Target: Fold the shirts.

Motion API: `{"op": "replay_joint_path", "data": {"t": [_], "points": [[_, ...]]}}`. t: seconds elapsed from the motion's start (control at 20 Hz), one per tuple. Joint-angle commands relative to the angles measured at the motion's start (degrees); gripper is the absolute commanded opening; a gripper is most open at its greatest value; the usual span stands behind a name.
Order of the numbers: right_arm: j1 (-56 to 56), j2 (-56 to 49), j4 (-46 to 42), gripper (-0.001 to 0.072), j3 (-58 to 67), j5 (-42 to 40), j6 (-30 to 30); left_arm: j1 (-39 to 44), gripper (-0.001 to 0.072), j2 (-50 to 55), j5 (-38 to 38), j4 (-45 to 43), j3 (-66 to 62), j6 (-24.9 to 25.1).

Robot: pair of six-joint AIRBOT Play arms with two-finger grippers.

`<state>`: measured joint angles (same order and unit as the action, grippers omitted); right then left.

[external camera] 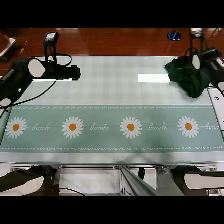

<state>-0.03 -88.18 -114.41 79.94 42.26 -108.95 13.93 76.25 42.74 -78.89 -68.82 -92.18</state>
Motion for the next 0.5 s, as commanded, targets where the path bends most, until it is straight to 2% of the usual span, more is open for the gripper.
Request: {"op": "replay_joint_path", "data": {"t": [0.0,0.15,0.35,0.4,0.45], "points": [[-10.47,-4.74,1.70,0.0408,0.81,-3.26,-6.45,0.04,0.0508,1.81,-1.01,-0.02,-0.07,-0.50],[-17.53,-8.31,10.49,0.0407,0.81,-2.89,-3.37,0.17,0.0508,3.21,-2.19,0.15,-0.04,-0.55],[-21.44,-12.57,20.72,0.0394,0.83,-1.51,3.45,1.68,0.0508,5.64,-3.91,2.82,-0.07,-0.55],[-21.70,-13.25,24.33,0.0364,0.81,-0.61,6.78,2.25,0.0508,6.01,-3.74,2.80,-0.04,-0.52],[-21.68,-13.68,27.50,0.0286,0.83,0.63,10.75,2.64,0.0508,6.21,-3.69,2.82,-0.07,-0.52]]}}
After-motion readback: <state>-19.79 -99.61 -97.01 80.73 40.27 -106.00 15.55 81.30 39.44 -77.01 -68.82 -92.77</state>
